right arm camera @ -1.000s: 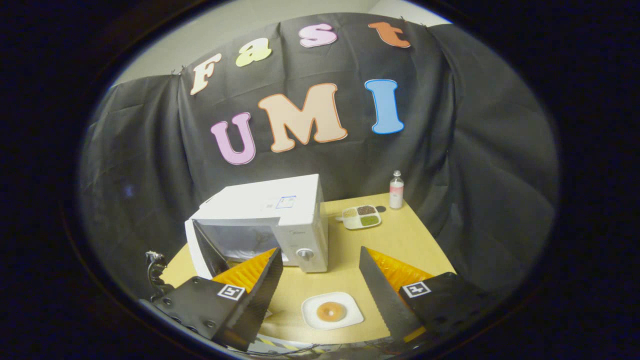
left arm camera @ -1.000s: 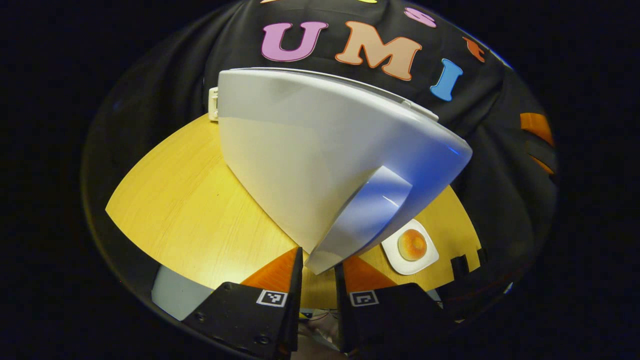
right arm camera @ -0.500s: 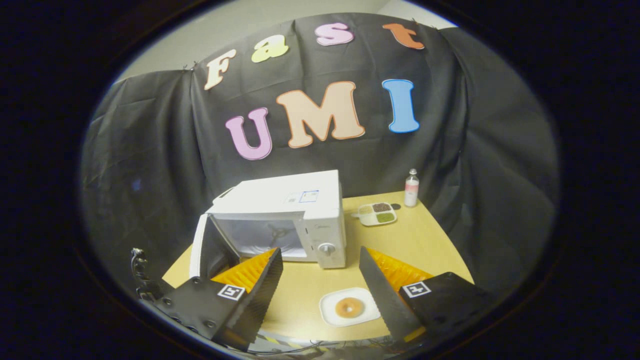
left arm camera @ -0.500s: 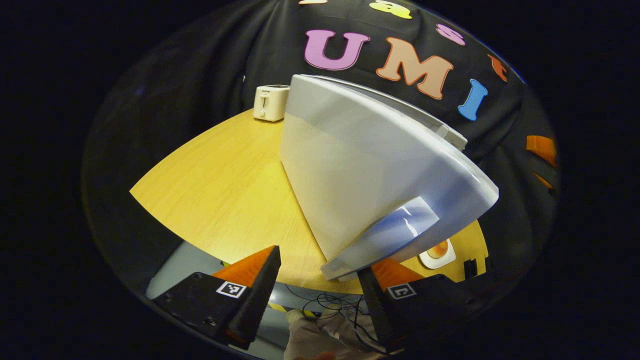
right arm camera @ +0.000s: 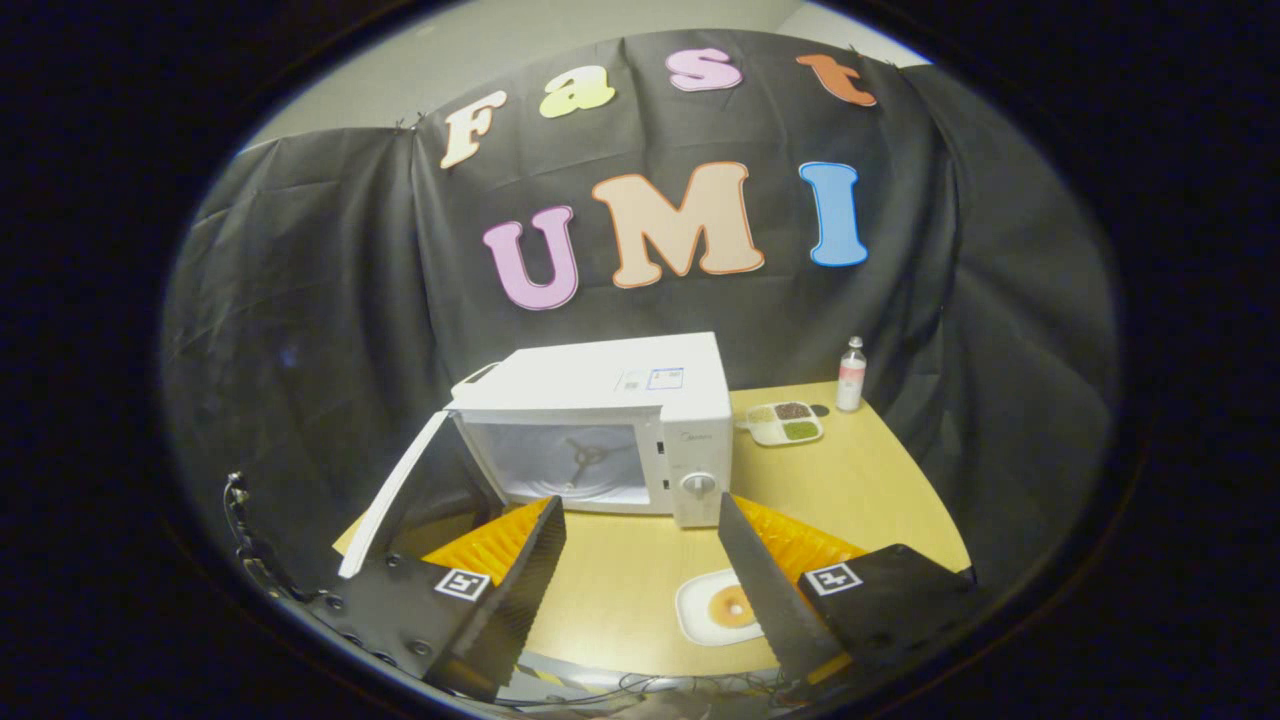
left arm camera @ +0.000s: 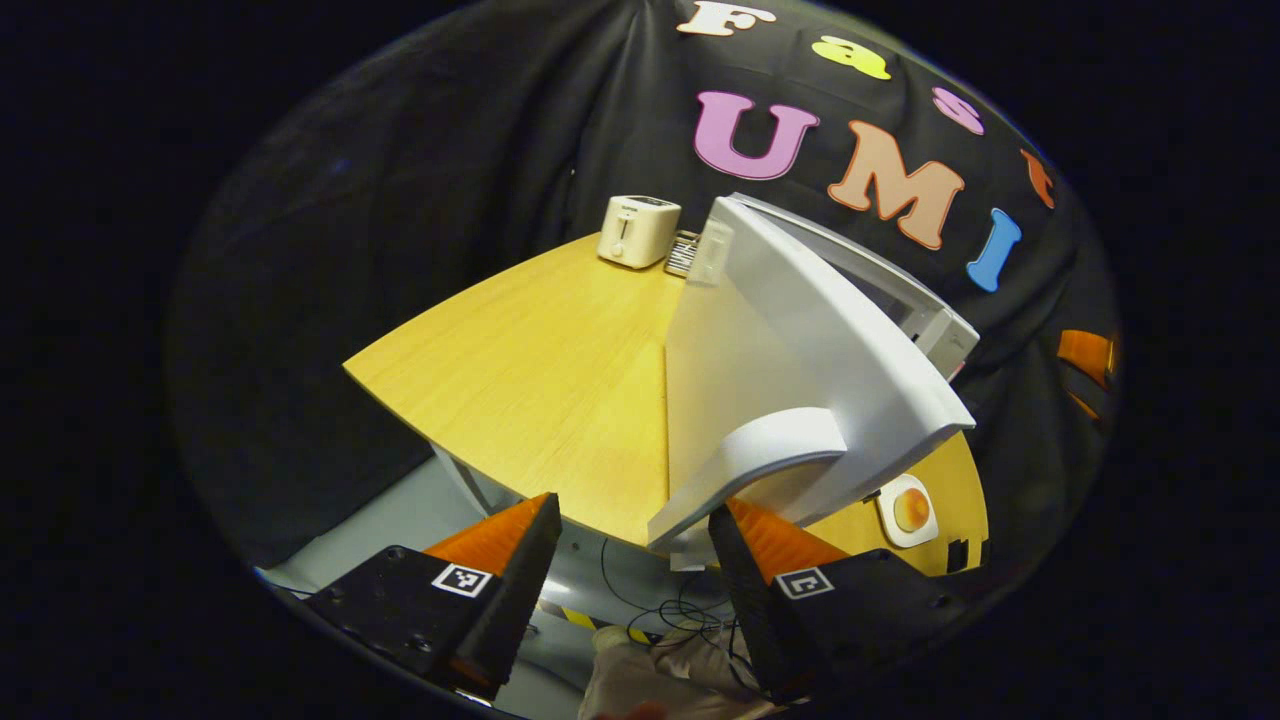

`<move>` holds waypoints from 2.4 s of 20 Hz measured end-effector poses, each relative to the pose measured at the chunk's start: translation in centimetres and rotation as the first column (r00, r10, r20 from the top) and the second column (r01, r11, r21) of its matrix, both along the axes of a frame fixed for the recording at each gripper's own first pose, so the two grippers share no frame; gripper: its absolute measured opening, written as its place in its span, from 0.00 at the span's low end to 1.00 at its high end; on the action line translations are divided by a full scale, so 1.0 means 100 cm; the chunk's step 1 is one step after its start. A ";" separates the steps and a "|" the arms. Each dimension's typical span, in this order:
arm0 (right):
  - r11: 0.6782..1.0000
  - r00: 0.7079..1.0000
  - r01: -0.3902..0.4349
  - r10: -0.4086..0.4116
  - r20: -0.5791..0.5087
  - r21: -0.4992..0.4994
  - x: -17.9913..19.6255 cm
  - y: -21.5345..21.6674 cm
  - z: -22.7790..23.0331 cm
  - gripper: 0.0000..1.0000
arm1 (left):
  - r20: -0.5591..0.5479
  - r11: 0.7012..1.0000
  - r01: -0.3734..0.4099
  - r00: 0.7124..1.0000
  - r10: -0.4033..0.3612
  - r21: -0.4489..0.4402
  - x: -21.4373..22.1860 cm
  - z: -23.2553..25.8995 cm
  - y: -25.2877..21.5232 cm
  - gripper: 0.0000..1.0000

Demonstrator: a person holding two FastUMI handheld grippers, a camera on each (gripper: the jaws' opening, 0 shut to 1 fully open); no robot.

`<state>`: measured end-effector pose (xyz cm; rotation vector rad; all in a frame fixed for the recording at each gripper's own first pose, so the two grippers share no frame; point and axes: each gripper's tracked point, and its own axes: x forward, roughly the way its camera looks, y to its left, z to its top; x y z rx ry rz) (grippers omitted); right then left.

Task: Open the microwave oven with the left hand, put the food in, and close the microwave oven.

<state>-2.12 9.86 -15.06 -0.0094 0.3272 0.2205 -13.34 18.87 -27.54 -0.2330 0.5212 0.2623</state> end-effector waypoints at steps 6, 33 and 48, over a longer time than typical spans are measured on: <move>1.000 1.000 0.001 -0.002 -0.025 -0.025 -0.001 0.009 -0.020 0.98 | 0.053 0.988 -0.154 0.987 0.153 0.003 -0.021 0.017 0.057 0.87; 0.969 0.782 -0.026 -0.134 -0.609 -0.246 0.063 -0.101 -0.247 0.99 | 0.456 0.884 -0.436 0.829 0.323 0.166 0.028 0.223 0.073 0.86; 0.966 0.656 -0.103 -0.115 -0.746 -0.239 0.057 -0.108 -0.295 0.94 | 0.453 0.855 -0.496 0.804 0.385 0.153 0.050 0.224 0.041 0.96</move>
